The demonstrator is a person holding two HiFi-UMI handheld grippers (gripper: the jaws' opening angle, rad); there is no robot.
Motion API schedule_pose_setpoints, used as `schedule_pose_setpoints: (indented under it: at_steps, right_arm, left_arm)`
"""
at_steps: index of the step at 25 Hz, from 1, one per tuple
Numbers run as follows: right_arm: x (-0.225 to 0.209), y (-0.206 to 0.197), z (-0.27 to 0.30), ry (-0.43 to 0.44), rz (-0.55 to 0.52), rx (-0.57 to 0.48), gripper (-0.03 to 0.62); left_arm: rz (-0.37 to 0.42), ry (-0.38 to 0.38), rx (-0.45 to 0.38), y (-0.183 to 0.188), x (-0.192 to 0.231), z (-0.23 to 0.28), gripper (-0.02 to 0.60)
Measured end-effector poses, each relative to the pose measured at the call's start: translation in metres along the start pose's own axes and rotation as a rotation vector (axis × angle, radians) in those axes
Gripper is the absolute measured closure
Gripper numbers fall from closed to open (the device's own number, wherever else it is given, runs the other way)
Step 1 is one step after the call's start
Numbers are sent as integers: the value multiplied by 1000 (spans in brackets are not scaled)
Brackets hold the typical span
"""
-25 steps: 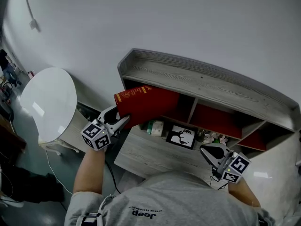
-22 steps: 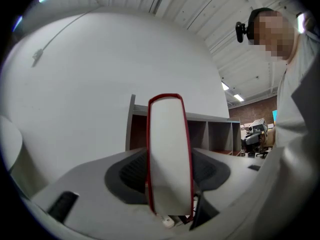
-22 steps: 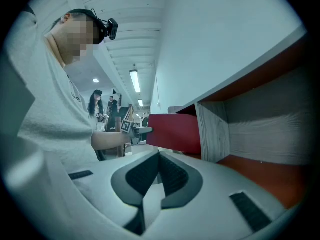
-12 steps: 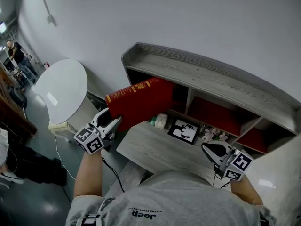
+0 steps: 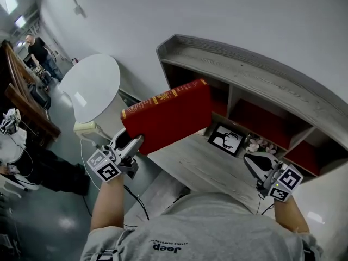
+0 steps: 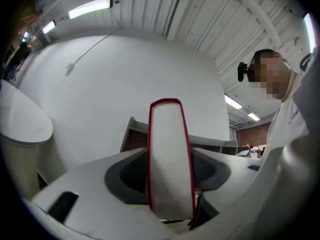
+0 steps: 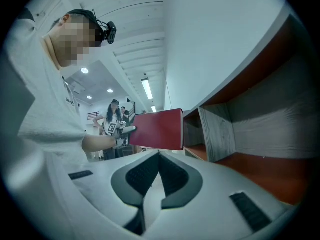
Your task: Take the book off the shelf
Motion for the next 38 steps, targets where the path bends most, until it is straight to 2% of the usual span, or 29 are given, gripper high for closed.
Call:
schedule_pose_setpoints:
  at_steps: [4, 9, 22, 28, 32, 38]
  right_arm:
    - [8, 2, 7, -6, -14, -2, 592]
    - [21, 14, 17, -61, -58, -19, 592]
    - [72, 27, 65, -343, -170, -42, 592]
    - [96, 17, 72, -476, -162, -15, 592]
    - [99, 10, 76, -505, -134, -9, 592]
    - [100, 14, 44, -514, -120, 8, 592]
  left_arm:
    - [-36, -33, -40, 7, -4, -7, 316]
    - [-83, -120, -58, 10, 2, -4, 316]
    - [-275, -394, -7, -1, 81, 23, 318]
    - [-384, -512, 47, -25, 98, 37, 318]
    - [-472, -522, 84, -50, 101, 42, 318]
    - [-591, -459, 151, -94, 73, 39, 318]
Point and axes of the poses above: the fingertips, and each gripper's own axes: z forward along the fingers, x to its left, y out of its top, the point moved 8 cm from there along -z, backward along the fingers, and after that the axes turned 13 degrees about -x, right-handed, at the moved point
